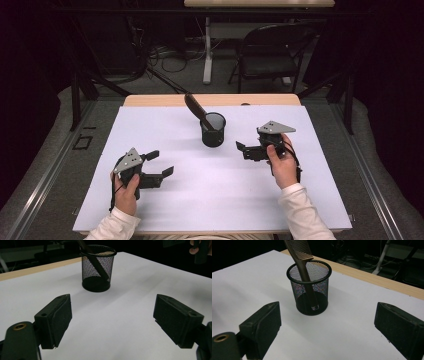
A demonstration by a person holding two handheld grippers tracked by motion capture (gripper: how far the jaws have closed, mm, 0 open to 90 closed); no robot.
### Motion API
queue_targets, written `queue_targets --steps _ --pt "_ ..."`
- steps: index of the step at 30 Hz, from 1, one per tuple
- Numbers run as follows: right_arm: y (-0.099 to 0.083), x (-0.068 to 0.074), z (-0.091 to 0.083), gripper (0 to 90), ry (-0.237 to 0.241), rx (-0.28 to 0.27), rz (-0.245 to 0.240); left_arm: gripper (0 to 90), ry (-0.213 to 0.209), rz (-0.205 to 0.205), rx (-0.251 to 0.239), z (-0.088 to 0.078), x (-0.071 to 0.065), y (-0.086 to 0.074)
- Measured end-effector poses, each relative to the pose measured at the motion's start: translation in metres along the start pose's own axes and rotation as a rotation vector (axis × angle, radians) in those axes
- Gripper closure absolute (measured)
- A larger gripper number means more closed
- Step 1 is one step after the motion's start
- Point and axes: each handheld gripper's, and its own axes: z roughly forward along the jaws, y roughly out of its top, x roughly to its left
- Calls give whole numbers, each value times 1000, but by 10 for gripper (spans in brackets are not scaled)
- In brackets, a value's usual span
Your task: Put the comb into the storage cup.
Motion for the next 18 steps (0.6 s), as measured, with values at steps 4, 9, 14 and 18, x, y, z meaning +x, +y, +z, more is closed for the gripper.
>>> queue_targets --steps 4,9,14,18 --pt "-1 0 1 70 -4 3 -9 160 -3 0 5 2 2 -2" --pt "-3 -1 3 70 -10 4 -17 160 -5 -7 15 4 2 -4" --pt "-7 -2 6 70 -15 11 -15 160 -15 -2 18 5 1 -4" --pt "-8 -3 8 71 -18 20 -12 160 -16 3 21 5 1 -4"
